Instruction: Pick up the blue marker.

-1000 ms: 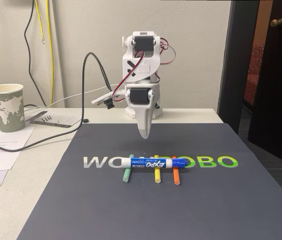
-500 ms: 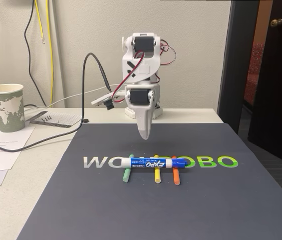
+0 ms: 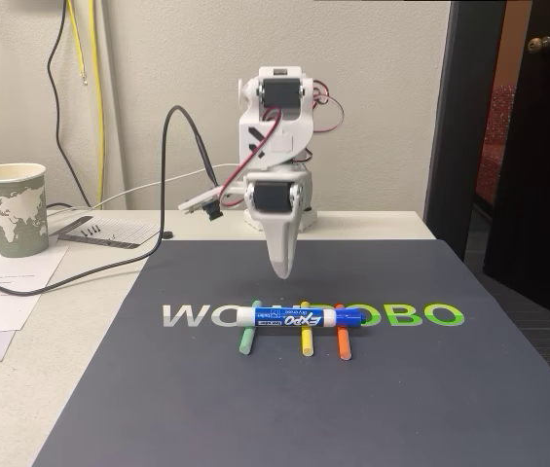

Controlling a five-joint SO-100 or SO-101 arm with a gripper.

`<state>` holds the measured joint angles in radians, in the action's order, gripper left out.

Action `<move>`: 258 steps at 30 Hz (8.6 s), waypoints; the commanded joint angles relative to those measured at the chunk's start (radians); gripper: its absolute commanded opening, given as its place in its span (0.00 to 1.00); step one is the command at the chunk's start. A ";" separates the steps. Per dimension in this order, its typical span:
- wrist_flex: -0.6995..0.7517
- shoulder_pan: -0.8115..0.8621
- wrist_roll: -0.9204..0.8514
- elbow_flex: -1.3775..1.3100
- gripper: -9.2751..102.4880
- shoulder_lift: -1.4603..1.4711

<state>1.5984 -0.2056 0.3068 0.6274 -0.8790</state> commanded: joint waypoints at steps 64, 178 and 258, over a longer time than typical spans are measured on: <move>0.253 0.041 -0.229 -0.715 0.13 0.360; 0.420 -0.031 -0.044 -0.698 0.58 0.482; 0.236 0.006 0.015 -0.948 0.19 0.649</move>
<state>1.8392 -0.2117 0.3129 -0.2807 -0.2132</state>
